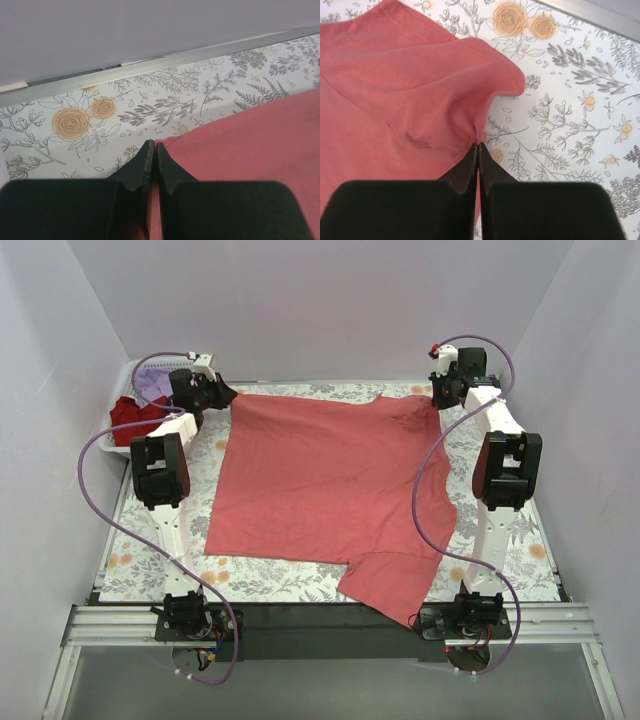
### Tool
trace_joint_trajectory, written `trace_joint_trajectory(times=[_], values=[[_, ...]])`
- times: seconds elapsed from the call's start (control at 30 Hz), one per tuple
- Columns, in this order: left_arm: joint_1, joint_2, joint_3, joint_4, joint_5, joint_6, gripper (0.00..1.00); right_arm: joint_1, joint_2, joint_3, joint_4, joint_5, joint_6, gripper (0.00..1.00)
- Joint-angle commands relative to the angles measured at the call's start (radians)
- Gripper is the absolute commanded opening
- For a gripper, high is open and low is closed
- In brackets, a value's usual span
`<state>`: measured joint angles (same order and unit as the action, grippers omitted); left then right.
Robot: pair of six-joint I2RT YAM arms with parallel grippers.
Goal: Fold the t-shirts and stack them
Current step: Fold the tshirt
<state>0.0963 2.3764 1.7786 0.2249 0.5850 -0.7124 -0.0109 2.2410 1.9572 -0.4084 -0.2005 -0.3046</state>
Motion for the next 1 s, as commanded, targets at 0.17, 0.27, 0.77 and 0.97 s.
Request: trace_joint_trajectory(times=[0.17, 0.27, 0.77, 0.97], values=[[0.04, -0.186, -0.112, 0.042, 0.119, 0.044, 0.0, -0.001, -0.15, -0.121, 0.017, -0.037, 0.025, 0.01], [0.052, -0.224, -0.145, 0.034, 0.142, 0.054, 0.0, -0.001, -0.194, -0.167, 0.013, -0.043, 0.021, 0.01], [0.072, -0.309, -0.272, 0.005, 0.223, 0.162, 0.0, -0.001, -0.38, -0.372, -0.03, -0.057, 0.041, 0.01], [0.086, -0.358, -0.335, -0.019, 0.263, 0.208, 0.0, 0.002, -0.46, -0.468, -0.032, -0.068, 0.051, 0.01]])
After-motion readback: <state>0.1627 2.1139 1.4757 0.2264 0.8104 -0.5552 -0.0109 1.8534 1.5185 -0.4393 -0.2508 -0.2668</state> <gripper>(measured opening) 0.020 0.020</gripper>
